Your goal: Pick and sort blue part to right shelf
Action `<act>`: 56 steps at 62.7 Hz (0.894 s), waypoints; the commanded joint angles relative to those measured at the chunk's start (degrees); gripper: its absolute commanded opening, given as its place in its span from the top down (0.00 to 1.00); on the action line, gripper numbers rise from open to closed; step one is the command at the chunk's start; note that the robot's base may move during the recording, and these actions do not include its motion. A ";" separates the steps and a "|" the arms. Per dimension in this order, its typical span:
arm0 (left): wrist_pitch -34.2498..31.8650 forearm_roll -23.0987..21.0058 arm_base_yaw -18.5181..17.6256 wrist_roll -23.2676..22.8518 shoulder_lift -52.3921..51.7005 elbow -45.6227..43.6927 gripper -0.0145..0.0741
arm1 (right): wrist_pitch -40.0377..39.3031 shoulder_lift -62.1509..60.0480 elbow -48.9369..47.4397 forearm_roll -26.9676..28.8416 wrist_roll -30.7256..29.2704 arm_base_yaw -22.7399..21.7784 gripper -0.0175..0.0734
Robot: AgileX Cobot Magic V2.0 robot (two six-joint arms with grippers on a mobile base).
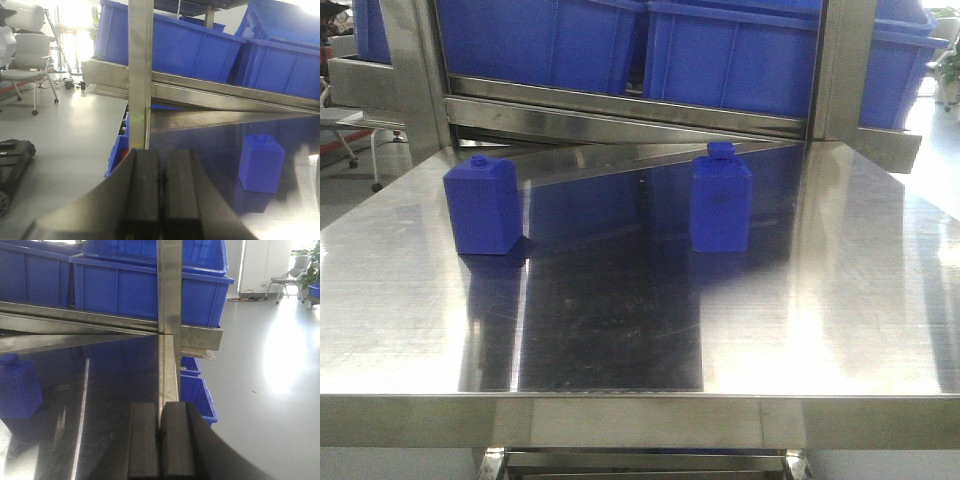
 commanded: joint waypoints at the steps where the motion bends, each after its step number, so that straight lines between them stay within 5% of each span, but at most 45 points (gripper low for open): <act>1: -4.85 -0.41 0.09 -0.40 -1.26 1.26 0.70 | -2.53 -0.50 -4.05 -1.76 -0.35 0.00 0.74; 32: -4.85 -0.41 0.09 -0.40 -1.26 1.26 0.70 | 8.37 20.75 -20.86 -6.16 -0.10 0.60 0.74; 56: -4.85 -0.41 0.09 -0.40 -1.26 1.26 0.70 | 14.92 39.92 -30.98 -6.16 12.91 0.94 0.74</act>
